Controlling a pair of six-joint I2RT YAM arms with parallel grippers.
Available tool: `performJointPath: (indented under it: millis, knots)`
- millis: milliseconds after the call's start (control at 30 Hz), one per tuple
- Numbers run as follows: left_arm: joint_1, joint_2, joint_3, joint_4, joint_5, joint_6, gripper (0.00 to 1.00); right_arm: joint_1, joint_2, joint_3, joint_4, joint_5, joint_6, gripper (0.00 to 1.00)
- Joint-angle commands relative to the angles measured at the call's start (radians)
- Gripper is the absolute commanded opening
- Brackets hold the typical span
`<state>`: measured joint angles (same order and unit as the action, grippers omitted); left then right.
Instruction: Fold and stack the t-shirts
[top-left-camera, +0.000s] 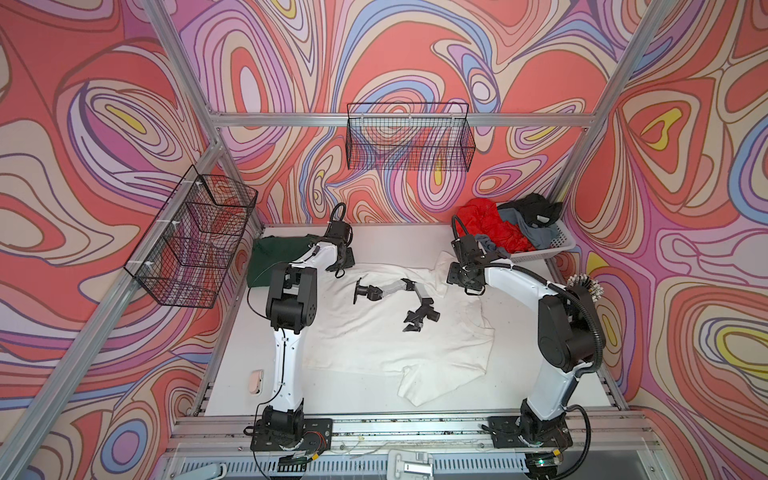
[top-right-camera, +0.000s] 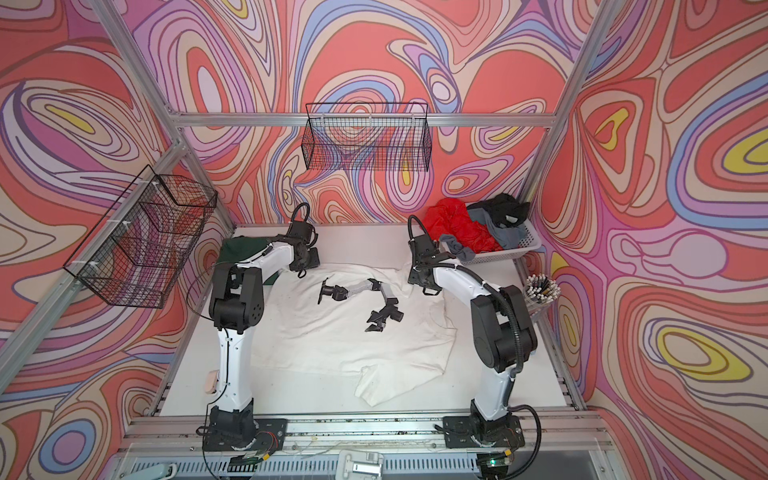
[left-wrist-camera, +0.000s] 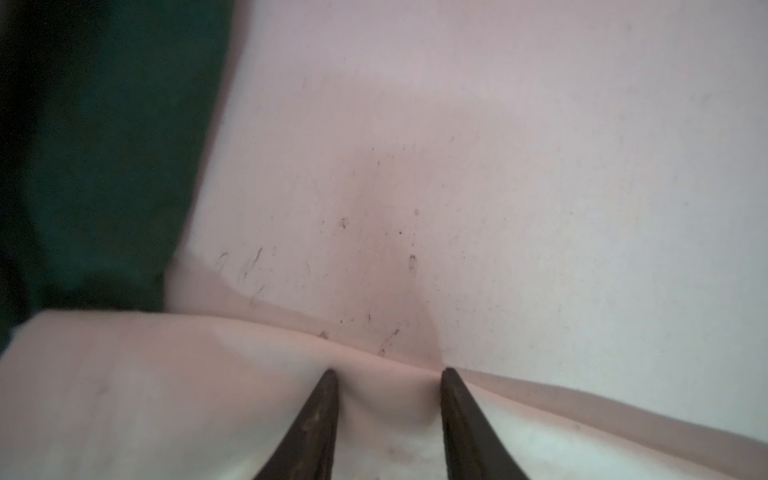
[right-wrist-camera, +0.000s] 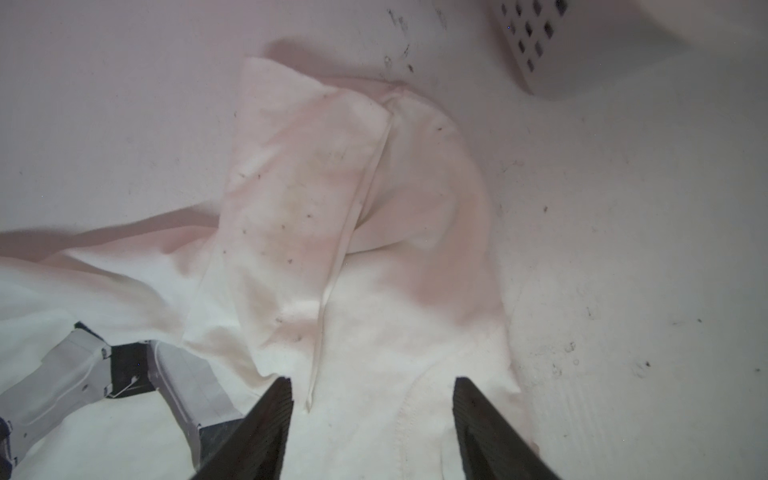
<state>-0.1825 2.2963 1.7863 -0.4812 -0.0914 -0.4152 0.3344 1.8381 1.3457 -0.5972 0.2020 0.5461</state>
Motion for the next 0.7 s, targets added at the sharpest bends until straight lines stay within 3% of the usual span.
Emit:
performJointPath:
  millis: [0, 133, 400, 667]
  knots:
    - [0.001, 0.035, 0.012, -0.045, 0.027, 0.001, 0.26, -0.003, -0.032, -0.013, -0.002, 0.008, -0.003, 0.65]
    - [0.0, 0.035, 0.017, -0.034, 0.042, 0.011, 0.0, -0.004, -0.03, -0.013, 0.003, -0.001, -0.003, 0.66]
    - [-0.006, -0.015, 0.003, -0.023, -0.017, 0.023, 0.0, -0.005, -0.017, 0.014, 0.0, 0.025, -0.015, 0.65]
    - [-0.027, -0.149, -0.108, 0.066, -0.072, 0.036, 0.0, -0.058, 0.031, 0.066, 0.027, 0.028, -0.021, 0.66]
